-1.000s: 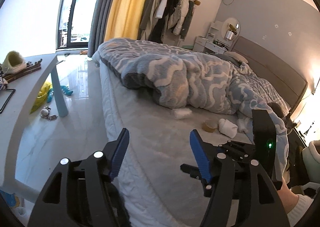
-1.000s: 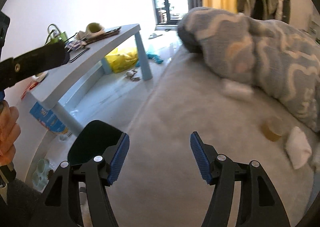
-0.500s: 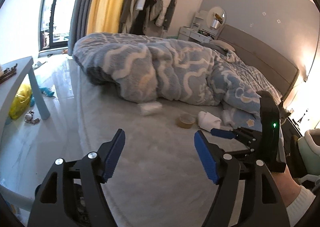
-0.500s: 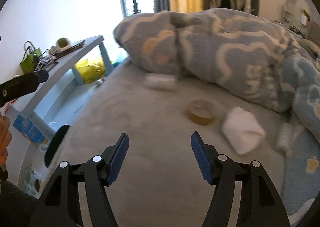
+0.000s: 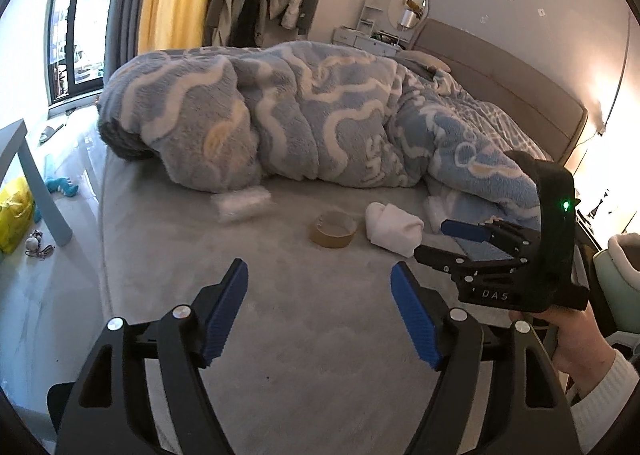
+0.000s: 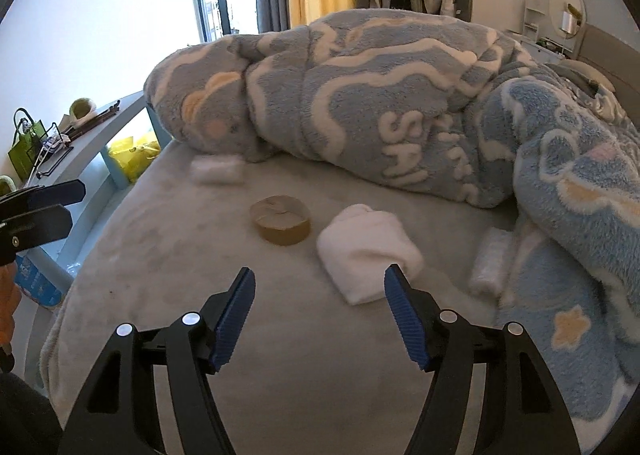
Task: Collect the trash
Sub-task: 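Move both open tools back over the bed toward the white cloth, then lower the right tool onto the white rolled cloth and close on it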
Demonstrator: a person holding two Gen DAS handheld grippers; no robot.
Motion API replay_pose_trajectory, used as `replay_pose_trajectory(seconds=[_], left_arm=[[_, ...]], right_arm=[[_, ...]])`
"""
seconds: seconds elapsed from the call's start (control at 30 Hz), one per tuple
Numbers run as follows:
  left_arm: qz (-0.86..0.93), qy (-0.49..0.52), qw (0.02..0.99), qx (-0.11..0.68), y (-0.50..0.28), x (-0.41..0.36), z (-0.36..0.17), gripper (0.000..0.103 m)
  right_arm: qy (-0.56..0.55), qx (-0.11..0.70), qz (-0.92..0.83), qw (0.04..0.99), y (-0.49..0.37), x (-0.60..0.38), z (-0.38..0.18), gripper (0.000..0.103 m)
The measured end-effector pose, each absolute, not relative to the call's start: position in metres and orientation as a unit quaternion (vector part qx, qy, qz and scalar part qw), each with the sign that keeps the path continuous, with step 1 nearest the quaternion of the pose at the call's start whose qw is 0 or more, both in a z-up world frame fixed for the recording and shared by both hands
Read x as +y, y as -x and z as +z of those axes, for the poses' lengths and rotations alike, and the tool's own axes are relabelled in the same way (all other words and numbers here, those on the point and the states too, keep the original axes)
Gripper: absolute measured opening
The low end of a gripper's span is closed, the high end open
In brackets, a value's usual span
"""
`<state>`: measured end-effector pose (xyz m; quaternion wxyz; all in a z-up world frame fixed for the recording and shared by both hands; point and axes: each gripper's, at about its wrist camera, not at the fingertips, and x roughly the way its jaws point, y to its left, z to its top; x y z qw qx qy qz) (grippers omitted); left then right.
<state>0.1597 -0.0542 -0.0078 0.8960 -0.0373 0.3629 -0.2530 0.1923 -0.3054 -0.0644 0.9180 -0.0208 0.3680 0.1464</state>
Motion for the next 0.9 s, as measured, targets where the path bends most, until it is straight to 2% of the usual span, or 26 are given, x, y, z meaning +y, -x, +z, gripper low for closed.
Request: replay_pose_trajectory(seconds=[0.2,0.7,0.9], left_arm=[[-0.250,0.031,0.893,0.373,-0.172,-0.060,-0.017,0.079],[-0.274,0.017,0.880,0.388,-0.203,-0.078,-0.033,0.081],[-0.280,0.016,0.874,0.397,-0.214,-0.083,-0.042,0.081]], right_arm=[[0.017,0.372,0.142,0.917,-0.202,-0.312,-0.070,0.077],[0.027,0.390,0.144,0.909,-0.244,-0.313,-0.083,0.087],[0.036,0.403,0.148,0.902,-0.259,-0.314,-0.091,0.087]])
